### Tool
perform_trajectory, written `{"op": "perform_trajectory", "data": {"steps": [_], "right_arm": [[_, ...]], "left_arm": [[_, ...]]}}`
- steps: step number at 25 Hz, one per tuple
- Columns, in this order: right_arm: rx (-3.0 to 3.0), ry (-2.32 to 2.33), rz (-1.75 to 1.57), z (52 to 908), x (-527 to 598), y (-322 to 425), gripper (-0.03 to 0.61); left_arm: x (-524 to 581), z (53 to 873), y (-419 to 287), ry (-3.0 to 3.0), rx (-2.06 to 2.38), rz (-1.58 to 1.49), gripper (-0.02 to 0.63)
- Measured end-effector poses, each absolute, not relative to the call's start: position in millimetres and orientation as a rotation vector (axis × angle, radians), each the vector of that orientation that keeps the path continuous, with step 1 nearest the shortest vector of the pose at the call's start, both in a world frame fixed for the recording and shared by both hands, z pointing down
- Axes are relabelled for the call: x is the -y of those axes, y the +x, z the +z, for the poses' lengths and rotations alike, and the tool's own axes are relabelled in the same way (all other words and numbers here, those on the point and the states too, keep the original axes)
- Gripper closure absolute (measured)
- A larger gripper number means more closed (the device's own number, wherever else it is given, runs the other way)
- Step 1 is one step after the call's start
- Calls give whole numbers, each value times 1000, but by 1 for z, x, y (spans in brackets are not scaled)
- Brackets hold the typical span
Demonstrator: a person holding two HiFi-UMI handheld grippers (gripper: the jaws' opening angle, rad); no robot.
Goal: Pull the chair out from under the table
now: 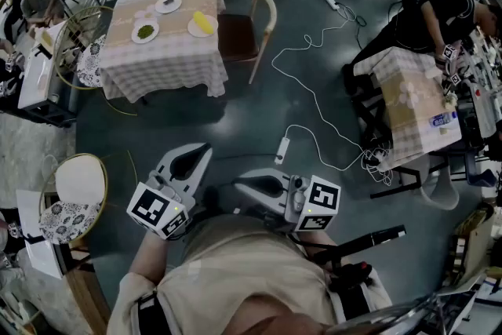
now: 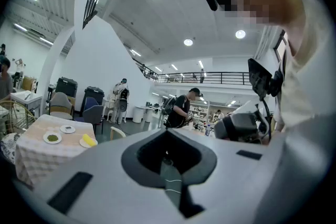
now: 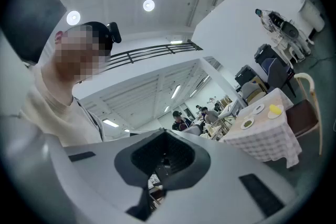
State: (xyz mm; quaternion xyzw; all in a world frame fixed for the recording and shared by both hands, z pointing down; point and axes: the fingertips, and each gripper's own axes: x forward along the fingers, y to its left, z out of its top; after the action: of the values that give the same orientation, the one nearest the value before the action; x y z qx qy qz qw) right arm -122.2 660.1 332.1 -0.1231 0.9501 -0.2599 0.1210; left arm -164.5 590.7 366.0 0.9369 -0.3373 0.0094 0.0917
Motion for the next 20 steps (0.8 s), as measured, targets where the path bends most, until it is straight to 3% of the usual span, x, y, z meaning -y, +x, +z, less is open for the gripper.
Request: {"op": "perform_trajectory", "data": {"steps": [20], "right_arm": [[-2758, -404, -813, 333, -629, -173, 568]], "left_arm": [[-564, 368, -215, 2773, 981, -12, 609]]}}
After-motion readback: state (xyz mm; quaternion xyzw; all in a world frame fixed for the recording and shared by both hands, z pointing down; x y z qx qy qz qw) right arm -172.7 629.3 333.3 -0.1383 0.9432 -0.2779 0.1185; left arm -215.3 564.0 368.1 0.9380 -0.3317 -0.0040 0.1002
